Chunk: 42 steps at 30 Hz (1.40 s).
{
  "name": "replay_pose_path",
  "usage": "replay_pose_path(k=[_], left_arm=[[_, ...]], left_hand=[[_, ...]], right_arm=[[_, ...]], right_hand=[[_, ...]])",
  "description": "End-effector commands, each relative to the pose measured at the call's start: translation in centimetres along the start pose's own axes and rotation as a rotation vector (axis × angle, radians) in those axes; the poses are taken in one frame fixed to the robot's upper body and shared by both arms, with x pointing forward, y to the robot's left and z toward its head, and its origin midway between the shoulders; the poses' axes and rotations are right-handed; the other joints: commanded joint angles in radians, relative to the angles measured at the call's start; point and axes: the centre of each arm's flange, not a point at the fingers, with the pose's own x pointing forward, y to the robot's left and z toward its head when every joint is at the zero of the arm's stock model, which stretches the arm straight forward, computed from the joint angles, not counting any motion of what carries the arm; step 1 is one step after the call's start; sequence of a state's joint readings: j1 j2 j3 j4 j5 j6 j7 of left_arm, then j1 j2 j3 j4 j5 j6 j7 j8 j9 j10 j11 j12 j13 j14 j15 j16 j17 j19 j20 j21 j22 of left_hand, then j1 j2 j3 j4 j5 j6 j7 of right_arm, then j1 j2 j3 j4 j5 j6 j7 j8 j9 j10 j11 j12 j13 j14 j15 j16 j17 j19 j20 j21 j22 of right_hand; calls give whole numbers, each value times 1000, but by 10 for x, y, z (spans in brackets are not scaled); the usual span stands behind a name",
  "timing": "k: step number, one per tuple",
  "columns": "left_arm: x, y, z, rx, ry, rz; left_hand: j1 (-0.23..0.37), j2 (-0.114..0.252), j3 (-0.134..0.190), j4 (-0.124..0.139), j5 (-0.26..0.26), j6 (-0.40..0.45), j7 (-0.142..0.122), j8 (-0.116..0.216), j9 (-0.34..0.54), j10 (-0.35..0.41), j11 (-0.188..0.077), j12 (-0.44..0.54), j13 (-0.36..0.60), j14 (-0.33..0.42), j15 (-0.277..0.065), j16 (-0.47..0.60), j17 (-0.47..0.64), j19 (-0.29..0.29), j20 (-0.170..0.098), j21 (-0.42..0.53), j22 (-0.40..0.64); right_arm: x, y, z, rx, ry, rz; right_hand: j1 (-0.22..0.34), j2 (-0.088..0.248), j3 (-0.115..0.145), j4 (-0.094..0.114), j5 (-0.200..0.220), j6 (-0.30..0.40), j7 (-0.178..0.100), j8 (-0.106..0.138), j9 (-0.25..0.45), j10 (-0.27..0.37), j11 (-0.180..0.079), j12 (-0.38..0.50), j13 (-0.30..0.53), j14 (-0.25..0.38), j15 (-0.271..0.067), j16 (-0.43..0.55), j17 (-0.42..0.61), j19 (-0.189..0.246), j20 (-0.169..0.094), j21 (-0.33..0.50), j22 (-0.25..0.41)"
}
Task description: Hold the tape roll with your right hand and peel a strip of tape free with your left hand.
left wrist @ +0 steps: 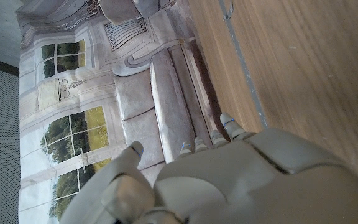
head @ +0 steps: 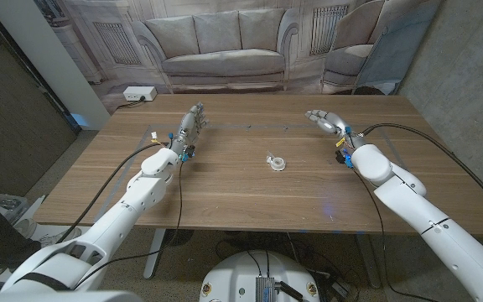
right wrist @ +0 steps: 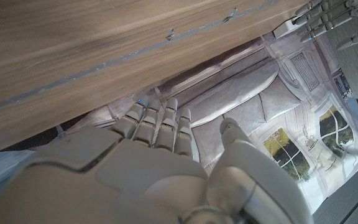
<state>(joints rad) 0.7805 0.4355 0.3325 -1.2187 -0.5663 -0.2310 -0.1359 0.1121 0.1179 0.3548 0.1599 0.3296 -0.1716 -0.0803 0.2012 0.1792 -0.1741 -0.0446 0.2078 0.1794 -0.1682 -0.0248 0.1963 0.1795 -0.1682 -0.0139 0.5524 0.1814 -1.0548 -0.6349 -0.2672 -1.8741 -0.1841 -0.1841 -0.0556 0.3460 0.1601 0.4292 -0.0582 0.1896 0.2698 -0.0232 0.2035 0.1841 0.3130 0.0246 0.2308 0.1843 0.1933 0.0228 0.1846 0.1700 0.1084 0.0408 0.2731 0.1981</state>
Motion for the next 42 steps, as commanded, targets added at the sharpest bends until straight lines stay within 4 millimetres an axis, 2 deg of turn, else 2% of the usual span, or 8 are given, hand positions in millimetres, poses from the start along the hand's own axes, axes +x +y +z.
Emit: replay_pose_path(k=[1, 11, 23, 38, 41, 42], left_arm=[[5, -3, 0, 1, 1, -13], [8, -4, -1, 1, 5, -26], [12, -4, -3, -2, 7, -31], [14, -5, -4, -5, 9, -42], [14, -5, -4, -4, 8, -41], [14, -5, -4, -1, 11, -40]], left_hand=[[7, 30, 2, -3, 3, -106, -10, -1, 3, -83, 2, 0, 2, -86, 5, -1, 1, -79, 6, -5, 3], [8, 29, 1, -2, 2, -106, -11, -3, 3, -81, 2, -1, 2, -85, 5, -2, 2, -78, 12, -7, 3], [9, 28, 1, -2, 1, -106, -11, -5, 4, -81, 2, -2, 2, -86, 7, -4, 2, -77, 15, -9, 3], [11, 28, 1, -2, 0, -104, -11, -6, 4, -81, 4, -3, 2, -87, 6, -5, 2, -77, 17, -12, 3], [11, 28, 1, -2, 0, -103, -12, -6, 4, -81, 4, -4, 2, -87, 6, -5, 2, -75, 18, -12, 4], [11, 28, 1, -2, 0, -103, -12, -6, 4, -81, 4, -4, 2, -87, 5, -5, 2, -76, 18, -13, 4]], right_arm=[[-10, 5, 23, -158, 2, -2], [-16, 13, 40, -291, 9, 15], [-23, 25, 56, -413, 39, 58], [-30, 41, 62, -491, 63, 68], [-32, 44, 65, -514, 60, 55], [-33, 45, 66, -526, 59, 49]], right_hand=[[21, 3, 4, -11, 4, 11, 3, -2, 2, 6, 0, 0, 1, 12, -5, 4, 5, 12, -1, -1, 3], [44, 6, 13, -26, 6, 31, 0, 2, 2, 15, -7, 1, 1, 18, -13, 3, 3, 20, 0, 0, 3], [56, 8, 15, -32, 6, 39, -2, 1, 2, 20, -10, 0, 1, 29, -20, 6, 4, 26, 3, 1, 4], [84, 12, 24, -46, 7, 60, -3, 3, 2, 33, -15, 1, 0, 42, -35, 6, 3, 40, 3, 5, 5], [89, 4, 23, -52, 6, 63, -4, 3, 2, 33, -17, 0, 0, 42, -37, 5, 3, 39, 3, 3, 5], [87, -18, 13, -57, -1, 66, -3, 2, 2, 35, -18, -1, 0, 43, -35, 3, 3, 40, 6, 3, 4]])
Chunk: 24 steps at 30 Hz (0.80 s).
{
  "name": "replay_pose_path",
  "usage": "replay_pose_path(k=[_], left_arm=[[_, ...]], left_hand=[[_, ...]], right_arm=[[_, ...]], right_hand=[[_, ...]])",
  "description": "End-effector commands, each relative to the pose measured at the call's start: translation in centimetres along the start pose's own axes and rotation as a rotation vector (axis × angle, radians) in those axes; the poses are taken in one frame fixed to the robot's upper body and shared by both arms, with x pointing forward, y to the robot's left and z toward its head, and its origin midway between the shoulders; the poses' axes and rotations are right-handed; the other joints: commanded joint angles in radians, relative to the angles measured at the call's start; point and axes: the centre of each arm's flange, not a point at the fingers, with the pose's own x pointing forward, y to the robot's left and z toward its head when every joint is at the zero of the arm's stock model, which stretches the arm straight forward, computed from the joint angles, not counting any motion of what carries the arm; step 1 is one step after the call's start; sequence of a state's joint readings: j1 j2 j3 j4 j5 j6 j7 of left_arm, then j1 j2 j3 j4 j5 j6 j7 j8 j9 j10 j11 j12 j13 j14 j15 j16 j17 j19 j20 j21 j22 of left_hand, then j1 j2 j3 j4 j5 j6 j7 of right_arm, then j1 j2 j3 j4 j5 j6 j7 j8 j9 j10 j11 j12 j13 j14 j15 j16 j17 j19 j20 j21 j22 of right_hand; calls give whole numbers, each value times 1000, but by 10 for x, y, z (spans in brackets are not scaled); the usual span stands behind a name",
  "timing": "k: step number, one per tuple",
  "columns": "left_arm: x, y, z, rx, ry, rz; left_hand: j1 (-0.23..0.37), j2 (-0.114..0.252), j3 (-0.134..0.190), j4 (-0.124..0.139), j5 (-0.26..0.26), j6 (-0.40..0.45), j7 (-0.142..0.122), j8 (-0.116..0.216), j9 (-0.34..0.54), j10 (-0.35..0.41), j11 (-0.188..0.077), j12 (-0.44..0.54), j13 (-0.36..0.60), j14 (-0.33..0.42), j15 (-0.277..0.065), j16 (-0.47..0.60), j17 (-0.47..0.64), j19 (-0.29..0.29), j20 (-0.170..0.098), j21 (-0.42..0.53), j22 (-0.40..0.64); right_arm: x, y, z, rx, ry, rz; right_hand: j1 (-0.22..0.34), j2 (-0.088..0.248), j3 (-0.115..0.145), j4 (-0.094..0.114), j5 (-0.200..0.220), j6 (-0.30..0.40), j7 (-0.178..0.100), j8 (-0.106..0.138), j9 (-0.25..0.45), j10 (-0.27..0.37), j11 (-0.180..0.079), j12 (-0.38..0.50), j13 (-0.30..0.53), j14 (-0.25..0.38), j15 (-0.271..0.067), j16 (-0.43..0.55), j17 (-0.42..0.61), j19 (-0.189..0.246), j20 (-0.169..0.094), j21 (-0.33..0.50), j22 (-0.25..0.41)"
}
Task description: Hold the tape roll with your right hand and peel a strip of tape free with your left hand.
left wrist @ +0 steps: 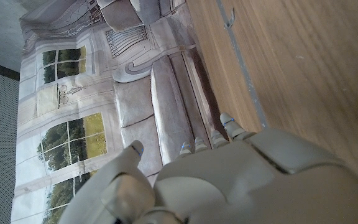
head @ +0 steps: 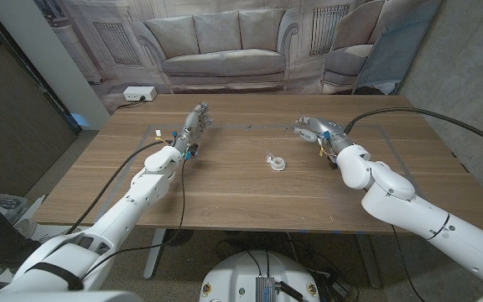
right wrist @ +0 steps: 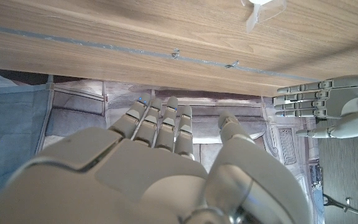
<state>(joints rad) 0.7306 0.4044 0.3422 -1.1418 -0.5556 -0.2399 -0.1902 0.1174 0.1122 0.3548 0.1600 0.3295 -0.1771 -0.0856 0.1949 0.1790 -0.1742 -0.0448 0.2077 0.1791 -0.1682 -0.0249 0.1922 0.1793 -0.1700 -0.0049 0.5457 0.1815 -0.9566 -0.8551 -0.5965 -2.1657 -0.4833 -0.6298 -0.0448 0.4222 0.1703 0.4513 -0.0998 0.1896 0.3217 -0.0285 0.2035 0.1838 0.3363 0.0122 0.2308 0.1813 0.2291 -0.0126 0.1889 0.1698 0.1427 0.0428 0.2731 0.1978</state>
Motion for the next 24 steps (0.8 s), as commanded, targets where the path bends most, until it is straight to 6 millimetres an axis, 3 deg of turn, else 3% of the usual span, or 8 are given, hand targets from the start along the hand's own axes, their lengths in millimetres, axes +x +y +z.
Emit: replay_pose_path(k=[1, 11, 16, 24], left_arm=[[1, -1, -1, -1, 0, -4], [-1, 0, -3, -4, 5, -3], [-2, 1, -3, -6, 5, 0], [-1, 1, -5, -7, 3, -2]], left_hand=[[6, 33, 1, -2, 0, -97, -7, 0, 4, -81, 4, -4, 2, -87, 5, -1, 2, -74, 9, -7, 3], [6, 33, 1, -2, -1, -97, -7, -1, 4, -82, 5, -5, 3, -87, 7, -1, 2, -74, 9, -9, 4], [7, 33, 1, -2, -2, -96, -5, -1, 4, -81, 6, -5, 3, -87, 6, -2, 3, -74, 10, -10, 4], [7, 34, 1, -1, -2, -96, -6, -2, 4, -80, 6, -5, 3, -86, 5, -2, 3, -72, 11, -12, 4]], right_arm=[[-8, 8, 13, -86, 11, -27], [-11, 16, 26, -130, -10, -44], [-11, 20, 32, -154, -13, -45], [-12, 27, 41, -169, 0, -78]], right_hand=[[5, -53, -23, -21, -9, 17, 5, 0, 2, 14, -8, -1, 4, 10, 2, -1, 3, 9, 8, 3, 4], [1, -126, -62, -41, -11, 25, 8, -2, 2, 24, -6, -1, 4, 33, -12, 3, 4, 31, 22, 5, 2], [61, -167, -67, -74, 9, 34, 0, 1, 2, 46, -13, 4, 7, 69, -48, 9, 5, 56, 19, 8, 1], [126, -201, -73, -79, 26, 35, -8, 0, 3, 73, -22, 13, 11, 109, -84, 18, 10, 51, 1, 1, 3]])
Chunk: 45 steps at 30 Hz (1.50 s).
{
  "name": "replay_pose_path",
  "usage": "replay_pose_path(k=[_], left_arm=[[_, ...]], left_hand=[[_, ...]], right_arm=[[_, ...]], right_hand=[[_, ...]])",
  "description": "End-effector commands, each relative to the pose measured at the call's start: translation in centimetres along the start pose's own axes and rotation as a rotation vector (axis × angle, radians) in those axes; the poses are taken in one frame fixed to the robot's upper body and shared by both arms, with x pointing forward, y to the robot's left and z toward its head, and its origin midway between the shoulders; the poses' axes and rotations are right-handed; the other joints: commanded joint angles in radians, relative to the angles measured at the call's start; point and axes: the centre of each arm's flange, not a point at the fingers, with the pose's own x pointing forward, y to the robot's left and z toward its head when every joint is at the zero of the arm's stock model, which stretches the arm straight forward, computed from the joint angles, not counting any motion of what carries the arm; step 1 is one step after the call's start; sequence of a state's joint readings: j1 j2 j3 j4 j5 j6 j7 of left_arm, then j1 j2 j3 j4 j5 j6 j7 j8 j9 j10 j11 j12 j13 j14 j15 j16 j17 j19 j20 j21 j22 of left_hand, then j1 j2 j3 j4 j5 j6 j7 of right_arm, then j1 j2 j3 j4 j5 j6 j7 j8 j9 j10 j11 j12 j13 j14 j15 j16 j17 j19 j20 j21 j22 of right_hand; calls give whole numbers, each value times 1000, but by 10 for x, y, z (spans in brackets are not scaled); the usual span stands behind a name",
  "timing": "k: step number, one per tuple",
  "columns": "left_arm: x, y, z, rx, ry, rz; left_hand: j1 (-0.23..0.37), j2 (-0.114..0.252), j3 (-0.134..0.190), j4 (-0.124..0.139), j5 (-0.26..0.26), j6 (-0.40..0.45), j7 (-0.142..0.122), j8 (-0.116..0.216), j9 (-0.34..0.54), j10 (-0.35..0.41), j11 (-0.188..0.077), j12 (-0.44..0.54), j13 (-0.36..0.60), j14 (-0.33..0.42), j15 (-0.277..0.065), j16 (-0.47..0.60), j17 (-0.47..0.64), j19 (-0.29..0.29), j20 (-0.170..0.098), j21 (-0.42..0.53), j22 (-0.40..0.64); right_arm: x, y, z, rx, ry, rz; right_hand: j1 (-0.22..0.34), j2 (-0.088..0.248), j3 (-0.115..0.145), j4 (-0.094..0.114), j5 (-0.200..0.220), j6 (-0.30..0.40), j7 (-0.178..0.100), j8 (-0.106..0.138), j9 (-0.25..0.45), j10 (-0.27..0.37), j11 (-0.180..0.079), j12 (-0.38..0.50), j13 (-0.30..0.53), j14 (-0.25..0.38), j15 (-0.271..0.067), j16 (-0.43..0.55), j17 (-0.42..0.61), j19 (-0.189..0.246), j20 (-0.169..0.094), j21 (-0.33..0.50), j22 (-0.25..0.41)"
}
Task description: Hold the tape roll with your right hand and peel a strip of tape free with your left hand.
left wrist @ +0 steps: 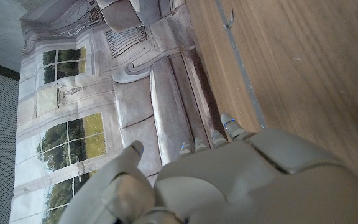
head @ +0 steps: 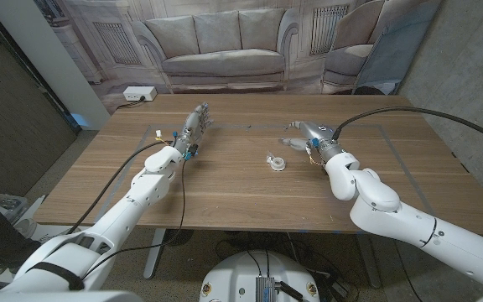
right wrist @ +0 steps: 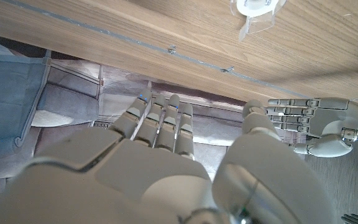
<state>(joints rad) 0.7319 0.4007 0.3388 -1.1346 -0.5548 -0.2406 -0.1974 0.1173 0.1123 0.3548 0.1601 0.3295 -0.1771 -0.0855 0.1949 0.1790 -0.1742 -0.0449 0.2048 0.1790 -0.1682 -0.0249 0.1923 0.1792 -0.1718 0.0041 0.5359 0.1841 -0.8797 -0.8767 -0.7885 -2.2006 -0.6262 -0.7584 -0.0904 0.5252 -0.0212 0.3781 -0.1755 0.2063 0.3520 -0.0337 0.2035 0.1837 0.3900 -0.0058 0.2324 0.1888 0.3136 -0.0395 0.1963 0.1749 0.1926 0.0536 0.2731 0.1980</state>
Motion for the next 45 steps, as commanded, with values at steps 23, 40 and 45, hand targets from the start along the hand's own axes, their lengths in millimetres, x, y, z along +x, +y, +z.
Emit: replay_pose_path(k=[23, 40, 45], left_arm=[[1, 2, -4, -6, 2, 6], [4, 3, -5, -7, 7, 1], [4, 3, -5, -9, 7, 2]], left_hand=[[8, 35, 1, 0, -3, -93, -4, -2, 4, -79, 6, -3, 3, -86, 6, -2, 3, -69, 2, -6, 2], [8, 36, 1, 1, -4, -94, -4, -3, 5, -80, 7, -4, 3, -87, 5, -3, 3, -69, 2, -10, 2], [8, 36, 2, 1, -4, -94, -4, -3, 5, -79, 8, -4, 3, -88, 6, -3, 3, -69, 1, -11, 2]], right_arm=[[-3, 35, 21, -39, 66, 31], [0, 52, 21, -32, 95, 96], [-1, 57, 20, -34, 98, 110]], right_hand=[[20, -66, -60, 27, 30, 46, -18, 9, 9, 68, -15, 35, 23, 94, -81, 41, 40, -9, -12, -5, 11], [23, -71, -72, 37, 48, 28, -12, 2, 10, 44, -9, 29, 30, 59, -64, 28, 49, -18, -1, -10, 13], [28, -70, -72, 37, 52, 30, -12, 3, 10, 45, -10, 31, 31, 57, -62, 27, 50, -18, 0, -10, 14]])
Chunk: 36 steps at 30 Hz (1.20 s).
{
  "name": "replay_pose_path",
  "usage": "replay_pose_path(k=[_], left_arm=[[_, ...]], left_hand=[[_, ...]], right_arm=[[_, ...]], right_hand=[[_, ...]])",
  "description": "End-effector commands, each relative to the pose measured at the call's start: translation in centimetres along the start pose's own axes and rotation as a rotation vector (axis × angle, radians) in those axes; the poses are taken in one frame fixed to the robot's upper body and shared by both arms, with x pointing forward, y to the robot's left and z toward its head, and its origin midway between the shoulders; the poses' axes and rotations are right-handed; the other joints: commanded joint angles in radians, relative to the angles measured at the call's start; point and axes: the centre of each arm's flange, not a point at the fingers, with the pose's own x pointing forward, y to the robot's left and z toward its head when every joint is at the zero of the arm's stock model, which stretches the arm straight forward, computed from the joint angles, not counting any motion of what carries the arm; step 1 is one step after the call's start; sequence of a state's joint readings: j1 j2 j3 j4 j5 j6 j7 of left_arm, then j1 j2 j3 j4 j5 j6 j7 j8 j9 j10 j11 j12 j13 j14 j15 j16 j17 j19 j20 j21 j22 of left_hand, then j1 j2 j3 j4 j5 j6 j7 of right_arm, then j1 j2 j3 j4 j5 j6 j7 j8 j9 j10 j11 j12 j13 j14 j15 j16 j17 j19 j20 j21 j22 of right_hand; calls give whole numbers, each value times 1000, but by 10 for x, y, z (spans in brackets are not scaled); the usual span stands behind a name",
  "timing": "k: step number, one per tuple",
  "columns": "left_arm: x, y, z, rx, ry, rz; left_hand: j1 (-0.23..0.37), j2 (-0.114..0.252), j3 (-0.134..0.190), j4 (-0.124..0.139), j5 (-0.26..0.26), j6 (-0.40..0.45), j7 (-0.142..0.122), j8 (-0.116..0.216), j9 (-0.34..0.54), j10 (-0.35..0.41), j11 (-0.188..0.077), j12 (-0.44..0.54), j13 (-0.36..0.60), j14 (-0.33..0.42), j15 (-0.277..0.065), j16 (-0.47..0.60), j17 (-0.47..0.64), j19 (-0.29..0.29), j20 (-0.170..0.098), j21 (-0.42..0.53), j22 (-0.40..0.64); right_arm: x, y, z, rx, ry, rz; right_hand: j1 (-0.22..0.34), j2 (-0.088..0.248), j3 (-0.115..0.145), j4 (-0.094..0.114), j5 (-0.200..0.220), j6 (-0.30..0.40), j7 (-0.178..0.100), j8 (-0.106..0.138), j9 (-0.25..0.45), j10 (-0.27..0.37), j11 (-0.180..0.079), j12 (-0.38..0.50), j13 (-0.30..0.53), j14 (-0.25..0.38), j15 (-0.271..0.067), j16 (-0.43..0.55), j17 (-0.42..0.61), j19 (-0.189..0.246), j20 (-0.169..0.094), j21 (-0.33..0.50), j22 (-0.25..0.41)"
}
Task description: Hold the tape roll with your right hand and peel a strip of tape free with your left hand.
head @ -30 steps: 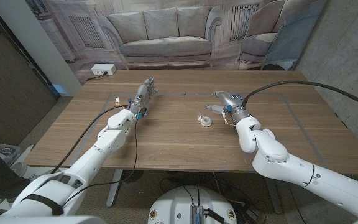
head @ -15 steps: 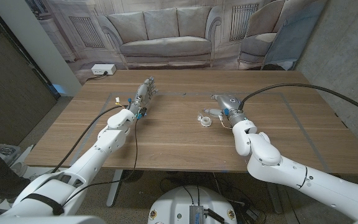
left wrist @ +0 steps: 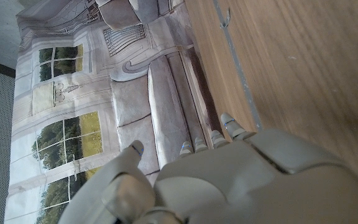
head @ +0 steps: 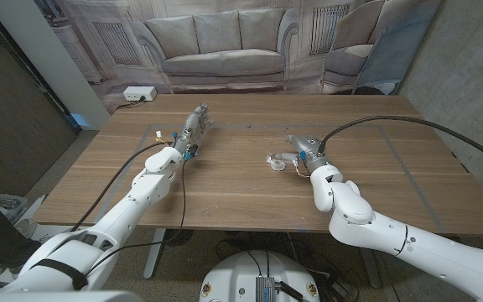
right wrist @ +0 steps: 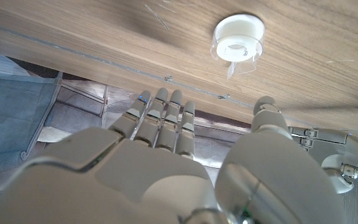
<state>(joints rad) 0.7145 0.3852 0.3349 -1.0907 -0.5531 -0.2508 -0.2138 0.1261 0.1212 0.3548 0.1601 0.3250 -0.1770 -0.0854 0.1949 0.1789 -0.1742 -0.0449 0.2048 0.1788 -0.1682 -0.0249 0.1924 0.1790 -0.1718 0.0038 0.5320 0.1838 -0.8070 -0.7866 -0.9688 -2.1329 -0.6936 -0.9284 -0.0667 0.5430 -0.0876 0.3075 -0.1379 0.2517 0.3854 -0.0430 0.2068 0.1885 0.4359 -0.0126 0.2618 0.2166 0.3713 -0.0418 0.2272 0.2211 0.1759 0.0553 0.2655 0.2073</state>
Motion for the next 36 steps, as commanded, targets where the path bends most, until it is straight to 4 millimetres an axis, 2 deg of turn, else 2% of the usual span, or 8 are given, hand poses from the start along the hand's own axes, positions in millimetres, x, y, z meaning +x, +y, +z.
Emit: replay_pose_path(k=[1, 21, 36], left_arm=[[1, 0, 0, -2, 2, 0], [3, 0, 0, -6, 0, -1], [3, 5, 0, -1, 3, 3]], left_hand=[[0, 28, 2, 1, 0, -94, -4, -3, 5, -79, 8, -4, 3, -88, 6, -3, 3, -69, 2, -7, 2], [-1, 28, 1, 2, -1, -92, -4, -3, 5, -79, 8, -4, 3, -87, 5, -3, 3, -69, 3, -11, 3], [-1, 28, 1, 3, -1, -92, -5, -4, 5, -81, 7, -5, 3, -88, 5, -3, 3, -67, 1, -13, 3]], right_arm=[[1, 13, 0, -2, 12, 40], [-1, 30, 1, 16, 28, 31], [4, 36, 7, 9, 23, 36]], right_hand=[[12, -3, -1, -1, 8, -2, -4, 0, 6, 0, -4, 2, 4, 0, -60, -3, 4, 0, -1, -2, 4], [36, -9, -8, -4, 23, 27, -10, 11, 7, 27, -5, 16, 8, 31, -78, 6, 6, 16, -14, 3, 6], [43, -10, -13, -1, 30, 32, -12, 11, 7, 29, -7, 18, 11, 28, -74, 4, 9, 19, -9, 3, 6]])
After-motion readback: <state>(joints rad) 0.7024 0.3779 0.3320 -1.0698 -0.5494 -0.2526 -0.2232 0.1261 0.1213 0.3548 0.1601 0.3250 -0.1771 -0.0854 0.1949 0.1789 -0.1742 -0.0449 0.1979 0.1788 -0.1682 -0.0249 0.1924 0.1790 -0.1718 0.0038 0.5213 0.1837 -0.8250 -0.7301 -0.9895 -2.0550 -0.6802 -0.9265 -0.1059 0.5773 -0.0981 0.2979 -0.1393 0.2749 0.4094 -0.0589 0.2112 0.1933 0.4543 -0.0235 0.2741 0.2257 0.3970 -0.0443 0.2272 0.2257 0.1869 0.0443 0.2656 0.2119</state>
